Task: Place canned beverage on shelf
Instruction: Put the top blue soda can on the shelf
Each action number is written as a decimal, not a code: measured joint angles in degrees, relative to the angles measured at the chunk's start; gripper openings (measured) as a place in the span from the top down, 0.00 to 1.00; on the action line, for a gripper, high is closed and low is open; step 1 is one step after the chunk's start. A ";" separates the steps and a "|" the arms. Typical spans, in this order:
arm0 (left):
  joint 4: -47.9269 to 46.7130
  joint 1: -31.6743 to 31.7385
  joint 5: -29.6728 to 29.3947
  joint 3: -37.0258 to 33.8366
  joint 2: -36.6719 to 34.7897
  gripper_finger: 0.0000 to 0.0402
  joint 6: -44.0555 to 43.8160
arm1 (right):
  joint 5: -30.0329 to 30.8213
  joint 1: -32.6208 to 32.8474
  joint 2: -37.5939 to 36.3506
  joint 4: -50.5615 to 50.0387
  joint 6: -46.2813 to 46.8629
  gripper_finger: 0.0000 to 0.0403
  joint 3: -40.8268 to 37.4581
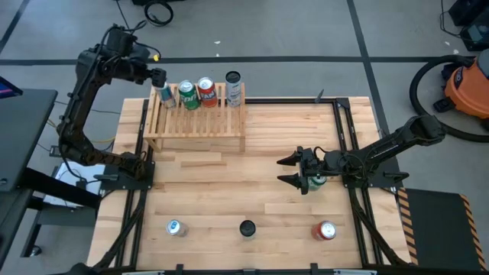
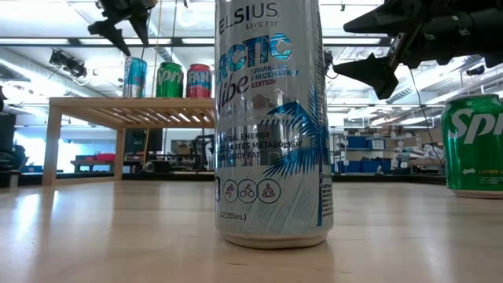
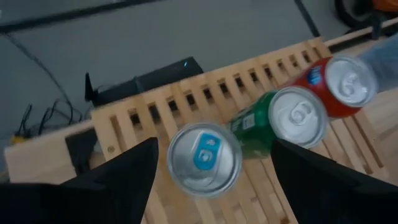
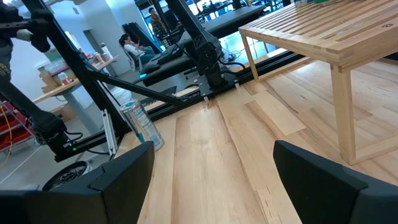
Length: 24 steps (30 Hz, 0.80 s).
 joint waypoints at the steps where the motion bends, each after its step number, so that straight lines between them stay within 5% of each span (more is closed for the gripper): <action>1: -0.68 0.00 -0.23 0.00 0.21 0.21 -0.22 | 0.00 -0.01 0.00 0.01 0.00 0.16 0.00; 24: -4.70 -1.00 -0.58 -0.02 6.48 0.21 -1.72 | 0.00 -0.01 0.00 0.00 0.00 0.16 -0.01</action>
